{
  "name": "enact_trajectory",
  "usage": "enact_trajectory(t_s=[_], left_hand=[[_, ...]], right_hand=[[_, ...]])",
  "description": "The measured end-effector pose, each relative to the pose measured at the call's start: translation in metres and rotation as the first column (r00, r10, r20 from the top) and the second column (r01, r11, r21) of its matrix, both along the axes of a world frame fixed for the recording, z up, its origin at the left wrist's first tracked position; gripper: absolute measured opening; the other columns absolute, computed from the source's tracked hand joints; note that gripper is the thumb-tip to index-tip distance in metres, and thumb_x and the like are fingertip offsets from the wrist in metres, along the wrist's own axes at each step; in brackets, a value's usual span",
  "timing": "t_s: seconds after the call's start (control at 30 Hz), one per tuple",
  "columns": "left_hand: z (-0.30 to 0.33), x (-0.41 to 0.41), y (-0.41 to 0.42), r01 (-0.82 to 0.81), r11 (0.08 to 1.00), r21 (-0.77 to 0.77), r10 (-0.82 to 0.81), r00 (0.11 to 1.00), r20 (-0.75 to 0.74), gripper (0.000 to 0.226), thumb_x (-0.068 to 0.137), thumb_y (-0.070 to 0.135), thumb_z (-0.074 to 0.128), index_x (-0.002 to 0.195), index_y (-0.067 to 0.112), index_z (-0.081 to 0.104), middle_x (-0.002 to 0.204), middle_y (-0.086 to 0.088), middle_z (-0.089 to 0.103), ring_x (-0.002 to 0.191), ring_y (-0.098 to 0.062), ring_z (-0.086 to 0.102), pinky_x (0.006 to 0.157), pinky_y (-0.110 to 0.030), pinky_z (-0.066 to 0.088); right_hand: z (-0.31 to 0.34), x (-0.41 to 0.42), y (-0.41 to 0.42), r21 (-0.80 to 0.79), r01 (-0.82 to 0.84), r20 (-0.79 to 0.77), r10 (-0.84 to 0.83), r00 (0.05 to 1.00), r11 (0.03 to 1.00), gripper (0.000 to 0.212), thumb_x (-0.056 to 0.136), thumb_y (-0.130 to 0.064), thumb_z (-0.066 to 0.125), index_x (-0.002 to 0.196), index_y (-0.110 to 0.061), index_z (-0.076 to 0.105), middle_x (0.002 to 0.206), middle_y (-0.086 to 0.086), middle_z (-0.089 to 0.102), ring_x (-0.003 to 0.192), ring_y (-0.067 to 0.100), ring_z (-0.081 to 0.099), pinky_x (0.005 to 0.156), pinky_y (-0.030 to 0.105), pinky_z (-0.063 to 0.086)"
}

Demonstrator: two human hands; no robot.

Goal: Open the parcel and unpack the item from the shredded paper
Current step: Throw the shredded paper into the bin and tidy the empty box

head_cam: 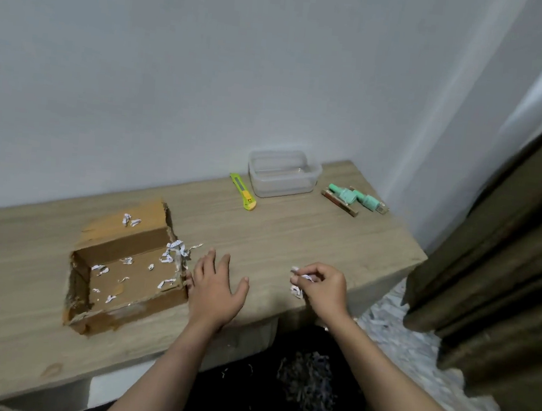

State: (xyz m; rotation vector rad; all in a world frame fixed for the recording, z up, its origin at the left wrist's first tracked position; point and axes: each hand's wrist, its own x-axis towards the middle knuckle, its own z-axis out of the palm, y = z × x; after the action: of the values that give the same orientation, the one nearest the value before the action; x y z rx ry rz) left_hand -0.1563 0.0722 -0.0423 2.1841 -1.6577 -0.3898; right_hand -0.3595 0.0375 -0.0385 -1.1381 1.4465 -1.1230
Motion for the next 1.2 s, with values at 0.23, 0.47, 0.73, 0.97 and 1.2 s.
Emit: enact_trajectory(t_s=[0.23,0.47,0.73,0.97,1.2], left_hand=[[0.003,0.0,0.002,0.035,0.999,0.004,-0.035,0.999,-0.006,0.063,0.086,0.051,0.046,0.139,0.019,0.035,0.154,-0.011,0.021,0.141,-0.031,0.014,0.109,-0.051,0.024],[0.001,0.001,0.0,0.055,0.998,0.002,-0.055,0.998,-0.005,0.063,0.084,0.049,0.049,0.137,0.016,0.038,0.152,-0.014,0.024,0.14,-0.033,0.016,0.107,-0.052,0.025],[0.001,0.0,0.0,0.052,0.998,0.034,-0.052,0.999,0.001,0.064,0.086,0.05,0.045,0.14,0.017,0.034,0.155,-0.012,0.017,0.142,-0.031,0.011,0.11,-0.053,0.018],[0.002,-0.001,0.0,0.05,0.998,0.029,-0.05,0.999,0.0,0.063,0.085,0.05,0.046,0.138,0.017,0.035,0.154,-0.012,0.019,0.142,-0.031,0.012,0.109,-0.054,0.021],[0.002,-0.001,0.0,0.051,0.998,0.039,-0.051,0.999,0.011,0.063,0.085,0.049,0.046,0.138,0.017,0.035,0.155,-0.012,0.018,0.142,-0.031,0.011,0.109,-0.054,0.019]], right_hand=[[-0.003,-0.03,0.071,0.041,0.231,-0.178,-0.221,0.959,0.972,0.013,0.069,0.002,0.077,0.068,-0.008,0.069,0.059,0.003,0.061,0.05,0.004,0.051,0.05,0.014,0.041],[-0.027,-0.041,0.101,0.069,0.328,-0.372,-0.281,0.885,0.942,0.011,0.075,-0.002,0.071,0.073,-0.013,0.07,0.074,0.002,0.068,0.067,0.011,0.06,0.061,0.01,0.045],[-0.019,-0.031,0.093,-0.009,0.311,-0.391,-0.289,0.874,0.95,0.017,0.076,-0.014,0.074,0.091,-0.021,0.07,0.091,-0.001,0.068,0.085,0.015,0.062,0.08,0.026,0.05],[0.005,0.005,0.065,-0.141,0.081,-0.374,-0.129,0.918,0.987,0.041,0.073,-0.016,0.078,0.111,-0.014,0.066,0.1,-0.009,0.056,0.078,-0.004,0.054,0.074,0.002,0.042],[-0.001,0.008,0.054,-0.102,0.103,-0.464,-0.139,0.875,0.989,0.015,0.078,-0.005,0.07,0.093,-0.003,0.073,0.091,-0.001,0.056,0.07,0.002,0.053,0.071,0.011,0.041]])
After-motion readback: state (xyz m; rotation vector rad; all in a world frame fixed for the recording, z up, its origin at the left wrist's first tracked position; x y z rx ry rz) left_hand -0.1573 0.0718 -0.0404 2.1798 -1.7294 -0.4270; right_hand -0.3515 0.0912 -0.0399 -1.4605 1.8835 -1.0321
